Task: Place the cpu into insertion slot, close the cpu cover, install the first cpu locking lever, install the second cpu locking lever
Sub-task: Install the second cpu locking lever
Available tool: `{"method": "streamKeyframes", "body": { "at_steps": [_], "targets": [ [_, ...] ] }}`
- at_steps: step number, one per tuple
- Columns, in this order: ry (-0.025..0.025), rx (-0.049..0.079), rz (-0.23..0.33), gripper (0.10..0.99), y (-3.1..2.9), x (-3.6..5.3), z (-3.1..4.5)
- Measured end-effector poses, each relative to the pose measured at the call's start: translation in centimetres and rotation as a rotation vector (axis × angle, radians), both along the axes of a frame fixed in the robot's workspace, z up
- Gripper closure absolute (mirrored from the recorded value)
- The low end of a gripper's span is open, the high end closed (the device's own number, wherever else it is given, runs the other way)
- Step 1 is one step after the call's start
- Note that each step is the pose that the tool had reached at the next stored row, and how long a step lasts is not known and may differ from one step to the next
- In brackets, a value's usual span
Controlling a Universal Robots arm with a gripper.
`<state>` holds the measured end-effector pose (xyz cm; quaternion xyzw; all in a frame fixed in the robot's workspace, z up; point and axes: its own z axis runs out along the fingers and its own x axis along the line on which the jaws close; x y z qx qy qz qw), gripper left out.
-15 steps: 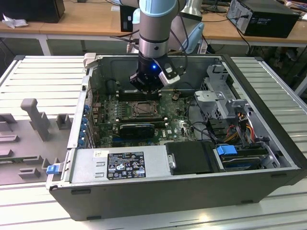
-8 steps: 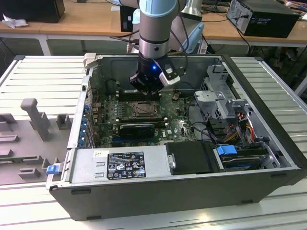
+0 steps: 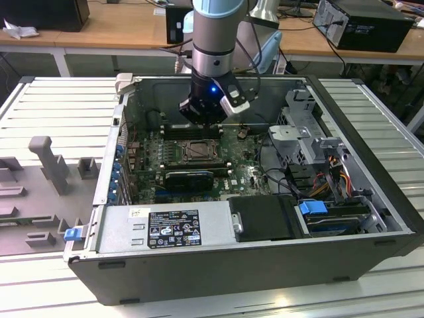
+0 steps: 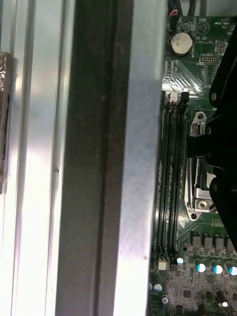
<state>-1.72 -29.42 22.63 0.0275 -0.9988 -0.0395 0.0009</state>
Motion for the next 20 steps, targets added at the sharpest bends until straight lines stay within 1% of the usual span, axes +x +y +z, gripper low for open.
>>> {"method": "streamKeyframes", "body": {
  "at_steps": [3, 9, 10, 11, 14, 15, 17, 20],
  "targets": [
    [0.0, 0.0, 0.0, 0.98, -0.04, 0.0, 0.77],
    [0.0, 0.0, 0.0, 0.98, -0.38, 0.0, 0.75],
    [0.0, 0.0, 0.0, 0.98, -0.52, 0.0, 0.7],
    [0.0, 0.0, 0.0, 0.98, -0.84, 0.0, 0.62],
    [0.0, 0.0, 0.0, 0.98, -1.19, 0.0, 0.62],
    [0.0001, 0.0, 0.0, 0.98, -1.21, -0.01, 0.75],
    [0.0, 0.0, 0.0, 0.98, -1.24, 0.0, 1.25],
    [0.0, 0.0, 0.0, 0.98, -1.54, 0.0, 1.34]
  ]
}}
